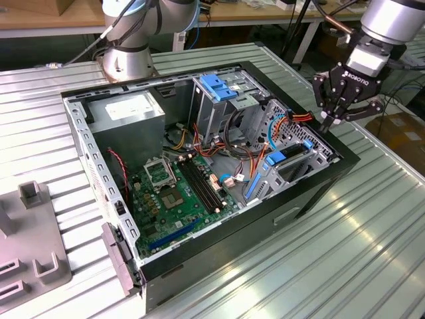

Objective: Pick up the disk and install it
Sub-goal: 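Insert the first disk wire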

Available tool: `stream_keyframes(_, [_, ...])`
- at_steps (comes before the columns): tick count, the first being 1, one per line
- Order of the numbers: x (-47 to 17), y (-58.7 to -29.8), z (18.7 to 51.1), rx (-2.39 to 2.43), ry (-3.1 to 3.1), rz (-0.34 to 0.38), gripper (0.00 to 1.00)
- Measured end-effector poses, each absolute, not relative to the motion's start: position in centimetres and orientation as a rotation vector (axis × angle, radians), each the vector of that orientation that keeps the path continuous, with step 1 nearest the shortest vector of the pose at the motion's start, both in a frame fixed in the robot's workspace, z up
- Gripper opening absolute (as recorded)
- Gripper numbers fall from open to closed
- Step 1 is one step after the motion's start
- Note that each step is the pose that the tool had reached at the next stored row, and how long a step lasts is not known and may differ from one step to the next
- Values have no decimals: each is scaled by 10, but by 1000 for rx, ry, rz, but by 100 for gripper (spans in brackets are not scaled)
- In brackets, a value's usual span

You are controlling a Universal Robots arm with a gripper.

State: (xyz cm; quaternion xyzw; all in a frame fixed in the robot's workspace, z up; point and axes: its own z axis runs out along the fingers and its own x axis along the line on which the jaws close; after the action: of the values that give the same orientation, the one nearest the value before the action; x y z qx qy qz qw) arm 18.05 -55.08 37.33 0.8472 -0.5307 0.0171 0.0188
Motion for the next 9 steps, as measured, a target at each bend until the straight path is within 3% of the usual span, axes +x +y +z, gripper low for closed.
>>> stream_keyframes(9, [184,-539,382,2735,-1463,47,10])
